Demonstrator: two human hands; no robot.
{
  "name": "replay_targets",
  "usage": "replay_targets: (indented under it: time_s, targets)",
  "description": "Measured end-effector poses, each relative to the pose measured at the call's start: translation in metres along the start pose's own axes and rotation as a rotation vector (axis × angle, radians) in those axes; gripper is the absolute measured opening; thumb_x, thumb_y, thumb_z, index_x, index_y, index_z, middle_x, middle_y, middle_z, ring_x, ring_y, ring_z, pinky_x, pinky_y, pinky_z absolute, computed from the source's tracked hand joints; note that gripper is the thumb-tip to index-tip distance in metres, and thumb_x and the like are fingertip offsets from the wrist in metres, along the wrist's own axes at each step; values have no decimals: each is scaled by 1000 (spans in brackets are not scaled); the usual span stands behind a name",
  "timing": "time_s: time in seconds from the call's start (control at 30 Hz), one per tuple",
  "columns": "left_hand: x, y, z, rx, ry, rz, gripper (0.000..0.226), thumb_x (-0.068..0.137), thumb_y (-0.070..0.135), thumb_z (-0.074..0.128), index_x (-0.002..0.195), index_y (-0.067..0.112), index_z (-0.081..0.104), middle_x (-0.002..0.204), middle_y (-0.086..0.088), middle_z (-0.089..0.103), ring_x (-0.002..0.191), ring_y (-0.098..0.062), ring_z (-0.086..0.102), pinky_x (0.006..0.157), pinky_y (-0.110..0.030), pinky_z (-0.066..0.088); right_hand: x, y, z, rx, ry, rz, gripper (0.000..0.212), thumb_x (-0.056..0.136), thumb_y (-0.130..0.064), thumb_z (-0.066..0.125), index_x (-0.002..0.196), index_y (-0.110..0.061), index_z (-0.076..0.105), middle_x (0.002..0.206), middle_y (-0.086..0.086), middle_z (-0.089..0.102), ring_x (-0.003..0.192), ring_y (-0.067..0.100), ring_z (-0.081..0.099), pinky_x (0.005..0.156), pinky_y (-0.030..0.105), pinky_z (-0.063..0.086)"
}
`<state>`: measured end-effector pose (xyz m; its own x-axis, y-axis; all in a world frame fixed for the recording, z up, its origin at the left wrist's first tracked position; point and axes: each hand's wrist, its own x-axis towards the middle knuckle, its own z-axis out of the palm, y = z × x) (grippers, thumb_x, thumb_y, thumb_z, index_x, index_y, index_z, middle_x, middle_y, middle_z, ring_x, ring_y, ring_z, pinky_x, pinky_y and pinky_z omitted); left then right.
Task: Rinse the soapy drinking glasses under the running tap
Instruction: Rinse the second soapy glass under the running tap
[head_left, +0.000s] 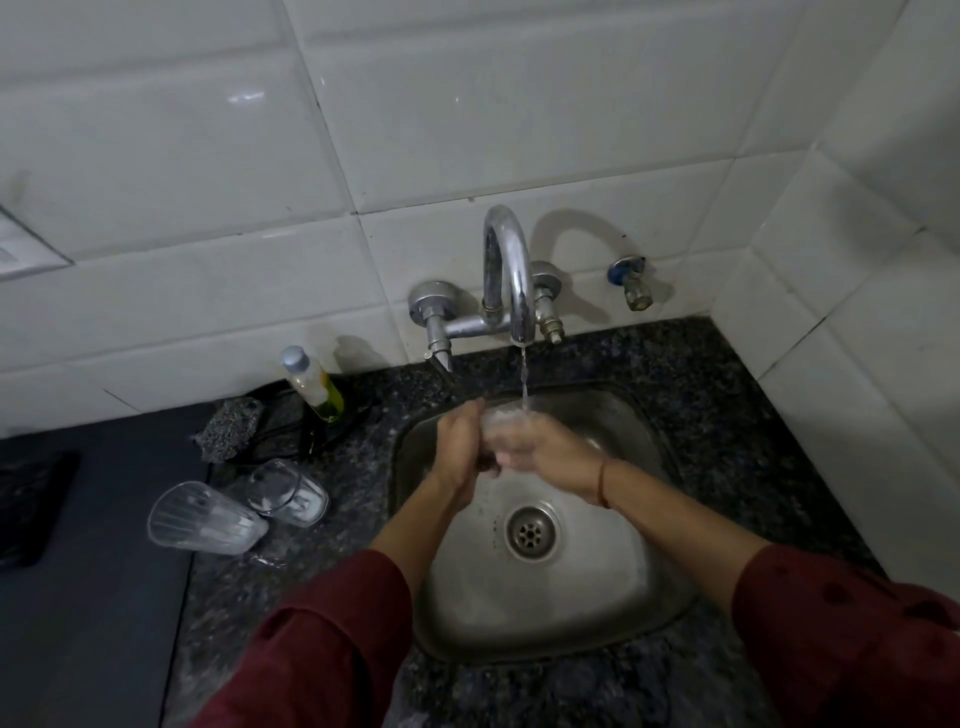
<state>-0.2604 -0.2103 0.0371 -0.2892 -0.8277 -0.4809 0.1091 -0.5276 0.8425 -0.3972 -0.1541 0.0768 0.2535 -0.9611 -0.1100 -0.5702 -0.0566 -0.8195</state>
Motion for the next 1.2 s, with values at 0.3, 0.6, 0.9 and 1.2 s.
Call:
replay_targets:
  time_s: [0.3,0.6,0.9,1.2]
  targets:
    - [-6,0,7,8,56,147,31,105,26,48,82,10,61,72,-11,57,58,-17,56,46,-27,45,-3,-6,0,398,9,131,37,94,5,56,108,-24,74,114,5,71,109,16,63,96,32,52]
    - [-15,4,7,65,107,156,26,101,15,47,79,5,57,66,-11,54,51,-20,55,39,-28,43,-6,-13,5,843,4,252,24,93,2,55,96,-15,72,95,11,69,89,21,63,80,38,48]
    - [-19,13,21,327,175,400,33,103,18,52,85,-8,59,71,-28,57,56,-29,59,41,-33,52,-2,-4,20,621,813,466,30,89,-30,70,113,-20,53,118,4,54,103,19,57,81,29,50]
    - [-26,26,40,-190,-153,87,51,108,36,34,92,2,69,91,-18,73,86,-25,70,89,-42,54,1,8,12,1305,426,782,39,96,-35,37,99,-11,68,74,8,67,46,18,50,40,18,35]
